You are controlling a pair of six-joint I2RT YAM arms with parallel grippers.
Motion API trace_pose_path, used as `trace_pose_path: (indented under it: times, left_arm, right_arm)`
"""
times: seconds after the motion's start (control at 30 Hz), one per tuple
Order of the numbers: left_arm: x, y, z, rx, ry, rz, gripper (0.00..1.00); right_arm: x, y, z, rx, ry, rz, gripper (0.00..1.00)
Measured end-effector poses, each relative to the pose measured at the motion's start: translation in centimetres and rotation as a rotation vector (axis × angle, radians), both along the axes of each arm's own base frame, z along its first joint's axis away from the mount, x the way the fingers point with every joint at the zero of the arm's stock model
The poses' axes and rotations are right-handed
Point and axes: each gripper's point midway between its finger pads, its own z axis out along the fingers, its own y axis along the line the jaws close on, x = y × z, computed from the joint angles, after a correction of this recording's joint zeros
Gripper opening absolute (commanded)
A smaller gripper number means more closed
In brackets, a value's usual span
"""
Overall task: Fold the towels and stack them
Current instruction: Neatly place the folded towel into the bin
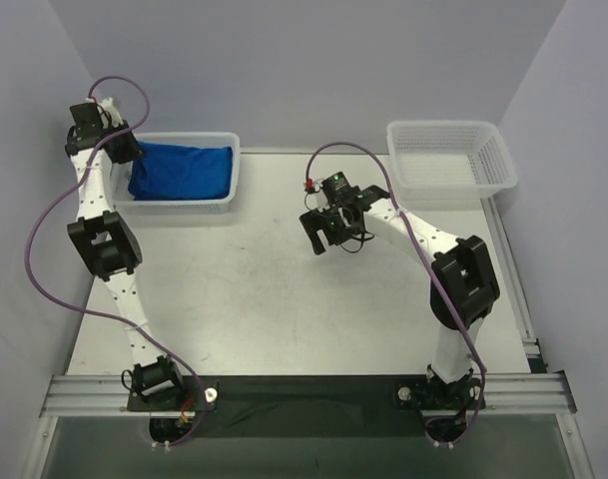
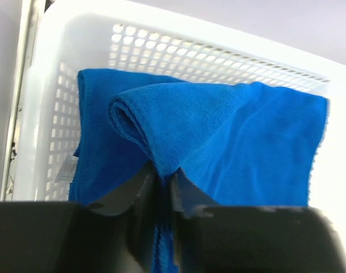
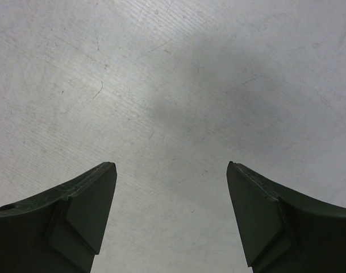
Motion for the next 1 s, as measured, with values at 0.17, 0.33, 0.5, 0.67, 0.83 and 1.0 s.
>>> trace_pose_path:
  times: [0.17,0.33,0.5,0.67,0.83,1.0]
  left_arm:
    - [0.0,1.6,-2.1,0.065,0.043,0.050,0.56]
    - [-0.1,3.7,-1.6,0.147,0.045,0.132,0.77]
    - [-0.6,4.8,0.8,0.209,0.018,0.196,0.80]
    - [-1.0,4.2,5.8,0.236,-0.079,0.218,0.57]
    - [0.3,2.2,8.3,0.178,-0.171,0.211,0.34]
    - [0.9,0.5,5.5,0.119,-0.133,0.184,0.34]
  right_arm:
    - [-0.2,0.0,0.0,0.003,0.011,-0.002,0.80]
    - [-0.3,0.0,-0.1,0.005,0.018,-0.011,0.80]
    - [-0.4,0.0,-0.1,0.011,0.024,-0.029,0.80]
    - [-1.2,-0.6,0.1,0.012,0.033,-0.064,0.80]
    - [-1.4,-1.1,2.0,0.031,-0.011,-0.096,0.80]
    - [-1.6,-2.3,3.3,0.039,-0.044,-0.140,0.80]
